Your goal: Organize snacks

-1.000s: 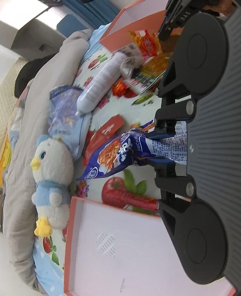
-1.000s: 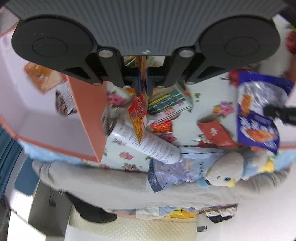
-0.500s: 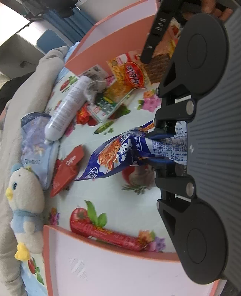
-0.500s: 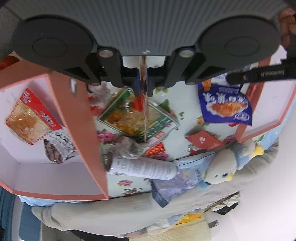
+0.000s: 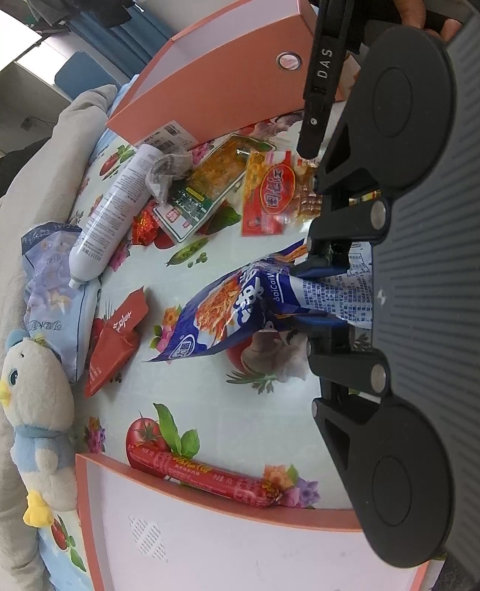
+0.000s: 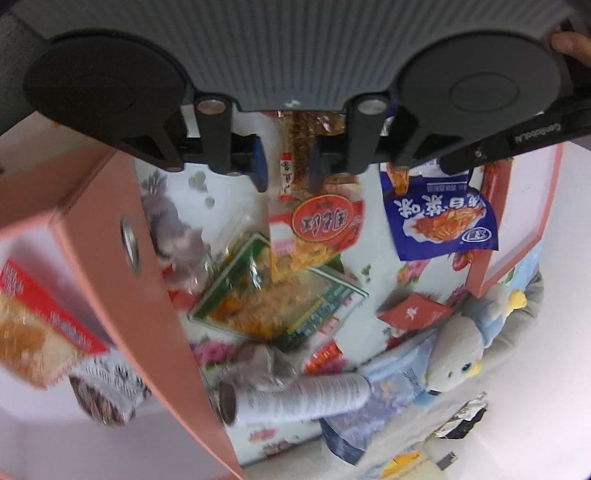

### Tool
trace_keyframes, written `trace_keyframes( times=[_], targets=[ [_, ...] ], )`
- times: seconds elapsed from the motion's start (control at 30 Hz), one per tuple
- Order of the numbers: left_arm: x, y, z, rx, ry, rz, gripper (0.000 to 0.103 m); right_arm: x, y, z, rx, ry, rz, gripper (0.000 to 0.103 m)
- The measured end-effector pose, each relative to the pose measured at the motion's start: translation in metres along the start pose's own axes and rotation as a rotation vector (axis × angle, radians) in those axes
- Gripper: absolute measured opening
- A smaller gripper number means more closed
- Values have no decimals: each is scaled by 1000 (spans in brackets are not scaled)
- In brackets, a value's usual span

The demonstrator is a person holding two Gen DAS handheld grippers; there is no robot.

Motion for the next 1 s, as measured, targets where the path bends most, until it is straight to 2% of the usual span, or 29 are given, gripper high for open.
trace_keyframes(
  times=[0.03,0.17,0.27,0.33,0.47,0.5,0.53,0.77,0.9,0.97,1.0],
  targets=[
    [0,-1,0,1,1,3,24,-1,0,-1,-8,-5,-7,45],
    [0,-5,1,6,5,13,24,-12,5,-4,-81,-37,-24,50],
    [-2,-3,1,6,2,27,24,-18,18,-9,-171,-61,-3,62],
    [-5,1,1,-7,-4,39,24,-14,25,-14,-227,-50,6,69],
    [-11,13,0,-30,-11,65,24,-1,42,-24,-366,-29,-31,74],
    [-12,15,0,-33,-12,71,24,2,46,-27,-394,-30,-44,83],
    [-13,18,-1,-37,-12,76,24,4,48,-29,-416,-34,-54,87],
    [-17,27,-4,-50,-12,85,24,26,58,-41,-554,-23,-165,87],
    [-16,27,-5,-51,-13,84,24,28,53,-45,-555,-56,-149,88],
    [-17,27,-5,-54,-12,84,24,28,54,-46,-569,-61,-149,85],
    [-16,26,-5,-55,-13,83,24,27,55,-48,-573,-66,-145,80]
  ],
)
Point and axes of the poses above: each gripper's, at about its wrist camera, not at the fingertips, and x roughly the way its jaws point, y to its left, z to its top, the point moved 3 cm from there along x, roughly the way its jaws point, and after that the axes turned 7 degrees about y, right-handed, at the moved point
